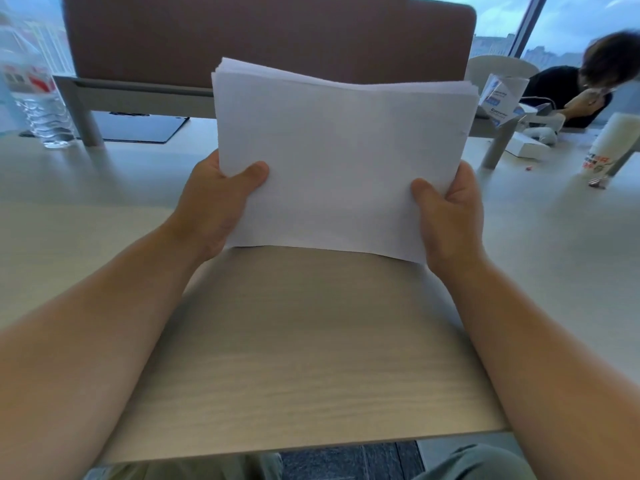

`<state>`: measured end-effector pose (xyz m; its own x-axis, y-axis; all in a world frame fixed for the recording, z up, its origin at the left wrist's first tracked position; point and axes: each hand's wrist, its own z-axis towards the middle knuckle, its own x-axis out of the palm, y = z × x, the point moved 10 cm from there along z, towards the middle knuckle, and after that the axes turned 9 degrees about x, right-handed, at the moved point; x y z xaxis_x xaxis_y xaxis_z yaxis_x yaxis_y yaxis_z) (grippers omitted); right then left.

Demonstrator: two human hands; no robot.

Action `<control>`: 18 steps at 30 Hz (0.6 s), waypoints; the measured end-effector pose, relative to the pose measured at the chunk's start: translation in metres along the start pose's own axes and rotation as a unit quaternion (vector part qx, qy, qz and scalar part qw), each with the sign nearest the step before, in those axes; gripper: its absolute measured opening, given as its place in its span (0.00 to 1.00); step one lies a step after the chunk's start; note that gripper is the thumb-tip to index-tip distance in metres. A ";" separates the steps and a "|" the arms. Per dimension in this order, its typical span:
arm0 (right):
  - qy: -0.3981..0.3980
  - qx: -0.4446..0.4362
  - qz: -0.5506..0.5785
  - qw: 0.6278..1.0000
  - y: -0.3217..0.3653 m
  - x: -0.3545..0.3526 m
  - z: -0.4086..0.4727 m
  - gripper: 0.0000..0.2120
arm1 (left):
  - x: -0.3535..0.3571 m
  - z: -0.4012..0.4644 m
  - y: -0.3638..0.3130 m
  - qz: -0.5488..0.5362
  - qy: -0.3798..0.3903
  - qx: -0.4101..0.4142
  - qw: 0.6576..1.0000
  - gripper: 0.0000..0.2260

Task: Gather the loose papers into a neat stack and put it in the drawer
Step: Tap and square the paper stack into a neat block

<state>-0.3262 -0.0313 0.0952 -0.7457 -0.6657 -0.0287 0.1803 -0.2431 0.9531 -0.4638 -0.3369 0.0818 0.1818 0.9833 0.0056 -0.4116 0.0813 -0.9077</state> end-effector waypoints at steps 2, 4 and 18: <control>-0.004 -0.022 -0.018 1.000 0.005 0.001 -0.002 0.09 | 0.002 -0.001 -0.009 0.073 0.003 0.029 0.997 0.09; 0.002 -0.039 -0.022 0.999 0.008 0.004 -0.005 0.10 | 0.008 -0.004 -0.018 0.142 0.015 0.067 0.988 0.11; 0.020 -0.014 0.141 0.990 0.010 -0.009 0.004 0.07 | -0.009 -0.001 -0.011 -0.083 -0.026 0.028 0.996 0.09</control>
<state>-0.3203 -0.0249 0.1059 -0.6373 -0.7370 0.2250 0.3962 -0.0629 0.9160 -0.4604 -0.3469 0.0910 0.2057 0.9624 0.1775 -0.4291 0.2517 -0.8675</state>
